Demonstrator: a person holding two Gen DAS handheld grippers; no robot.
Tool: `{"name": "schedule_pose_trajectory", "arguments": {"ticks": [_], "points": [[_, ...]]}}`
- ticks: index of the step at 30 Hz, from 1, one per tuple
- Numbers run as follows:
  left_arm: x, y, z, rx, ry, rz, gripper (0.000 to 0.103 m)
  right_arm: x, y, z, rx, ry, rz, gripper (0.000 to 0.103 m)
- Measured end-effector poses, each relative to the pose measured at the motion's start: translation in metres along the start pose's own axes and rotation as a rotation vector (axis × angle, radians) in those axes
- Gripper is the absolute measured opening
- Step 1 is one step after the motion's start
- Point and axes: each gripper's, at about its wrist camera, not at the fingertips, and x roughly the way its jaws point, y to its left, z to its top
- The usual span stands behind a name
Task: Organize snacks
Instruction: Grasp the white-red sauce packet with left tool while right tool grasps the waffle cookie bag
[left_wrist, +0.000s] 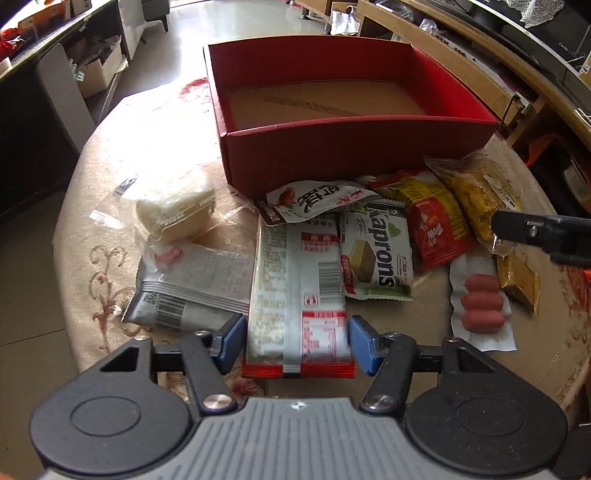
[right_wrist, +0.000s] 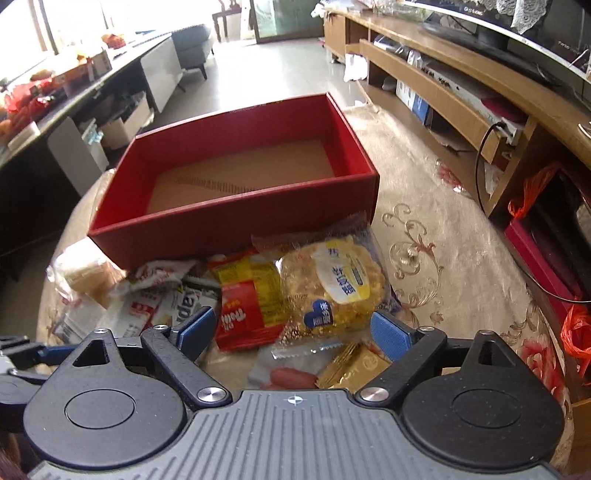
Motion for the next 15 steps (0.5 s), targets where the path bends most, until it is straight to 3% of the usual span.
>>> {"name": "schedule_pose_trajectory", "arguments": {"ticks": [4,10,12,15], "points": [[0.012,-0.005,0.016,0.01,-0.005,0.044,0.078,0.004,0.003,0.005,-0.031,0.009,-0.001,0.095],[0.036,-0.035,0.024,0.138,-0.015,0.192,0.083,0.005,-0.009,0.014,-0.013,0.011,-0.005,0.095],[0.034,-0.034,0.026,0.122,-0.013,0.182,0.076,0.005,-0.014,0.012,0.002,0.015,-0.01,0.095],[0.023,-0.033,0.023,0.119,-0.021,0.152,0.051,0.006,-0.021,0.007,0.002,0.03,-0.02,0.095]]}}
